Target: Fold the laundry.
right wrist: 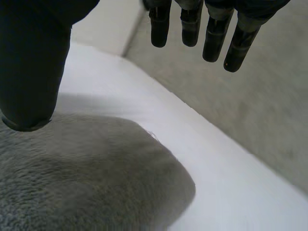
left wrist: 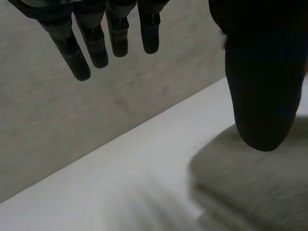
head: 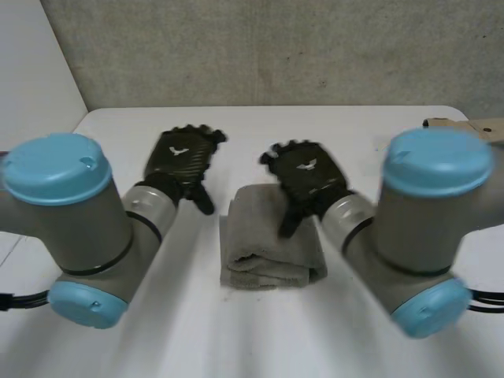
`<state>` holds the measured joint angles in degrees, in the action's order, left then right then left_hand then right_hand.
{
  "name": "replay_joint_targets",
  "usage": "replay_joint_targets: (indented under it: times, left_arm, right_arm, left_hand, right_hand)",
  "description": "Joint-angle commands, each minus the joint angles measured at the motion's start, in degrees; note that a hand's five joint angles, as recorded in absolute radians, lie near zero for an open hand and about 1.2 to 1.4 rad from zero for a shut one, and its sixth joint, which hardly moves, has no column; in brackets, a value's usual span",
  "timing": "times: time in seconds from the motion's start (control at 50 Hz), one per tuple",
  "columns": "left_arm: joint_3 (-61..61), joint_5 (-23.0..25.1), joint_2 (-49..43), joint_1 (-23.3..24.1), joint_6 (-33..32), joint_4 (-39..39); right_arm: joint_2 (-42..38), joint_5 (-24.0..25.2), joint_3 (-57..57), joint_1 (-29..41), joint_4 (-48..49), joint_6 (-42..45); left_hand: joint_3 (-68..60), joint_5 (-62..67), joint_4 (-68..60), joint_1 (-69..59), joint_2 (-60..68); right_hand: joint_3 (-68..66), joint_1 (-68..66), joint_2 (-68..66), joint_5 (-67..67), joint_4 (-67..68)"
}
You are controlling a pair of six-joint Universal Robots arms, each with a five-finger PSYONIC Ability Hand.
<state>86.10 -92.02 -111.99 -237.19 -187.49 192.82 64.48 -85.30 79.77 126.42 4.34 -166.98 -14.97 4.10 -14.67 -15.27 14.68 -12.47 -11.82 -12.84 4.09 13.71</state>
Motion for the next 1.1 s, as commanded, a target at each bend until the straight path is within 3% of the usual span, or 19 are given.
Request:
replay_joint_targets:
  times: [0.02, 0.22, 0.34, 0.5, 0.66, 0.74, 0.92, 1.0, 1.1]
  left_arm:
    - [-4.97, 4.22, -6.20, 5.42, 3.28, -1.39]
    - [-14.11, 2.03, -18.08, 5.34, 1.61, -12.54]
    - [-14.30, -2.19, -20.28, 3.41, -6.73, -16.51]
    - [-12.45, -1.58, -14.50, 4.37, -8.68, -16.42]
    - [-11.48, -0.97, -2.62, 4.99, -8.41, -14.75]
    - [-11.48, 2.28, 1.60, 4.55, -8.24, -15.19]
    - [-11.57, 19.93, 6.44, -0.54, -5.17, -20.80]
    - [-12.01, 23.38, 6.53, -1.87, -4.11, -22.57]
    - [-11.83, 23.56, 7.23, -2.13, -3.84, -22.49]
  right_arm:
    - [-1.72, 2.06, -0.75, -4.16, -5.12, -9.60]
    - [-12.53, 2.42, -6.90, -4.95, -9.69, -7.84]
    - [-15.18, 0.84, -8.05, -4.95, -13.39, -0.82]
    - [-10.09, -2.94, -5.15, -4.60, -8.30, 3.33]
    - [3.88, -3.47, 7.48, -3.55, 3.91, 5.34]
    - [5.56, -3.56, 12.76, -1.27, 6.82, 5.96]
    - [3.11, -6.55, 18.67, 5.15, 12.97, 6.49]
    - [-1.46, -6.99, 18.15, 5.68, 14.65, 6.49]
    - [-5.06, -7.08, 16.83, 6.03, 15.52, 6.49]
  left_hand:
    - [-1.46, 2.33, -1.76, -1.16, 1.75]
    - [-3.66, 4.52, -3.96, -3.35, 3.95]
    - [-3.66, 4.52, -3.96, -3.35, 3.95]
    - [-1.31, 2.17, -1.61, -1.00, 1.60]
    - [0.38, 0.49, 0.08, 0.68, -0.09]
    - [0.38, 0.49, 0.08, 0.68, -0.09]
    - [-0.63, 1.50, -0.93, -0.33, 0.92]
    - [-0.80, 1.66, -1.10, -0.49, 1.09]
    - [-0.80, 1.66, -1.10, -0.49, 1.09]
  right_hand:
    - [2.47, 1.82, 2.84, -4.09, -3.71]
    - [2.47, 1.82, 2.84, -4.09, -3.71]
    - [2.47, 1.82, 2.84, -4.09, -3.71]
    - [2.47, 1.82, 2.84, -4.09, -3.71]
    - [2.47, 1.82, 2.84, -4.09, -3.71]
    - [2.47, 1.82, 2.84, -4.09, -3.71]
    - [2.47, 1.82, 2.84, -4.09, -3.71]
    - [2.47, 1.82, 2.84, -4.09, -3.71]
    - [2.47, 1.82, 2.84, -4.09, -3.71]
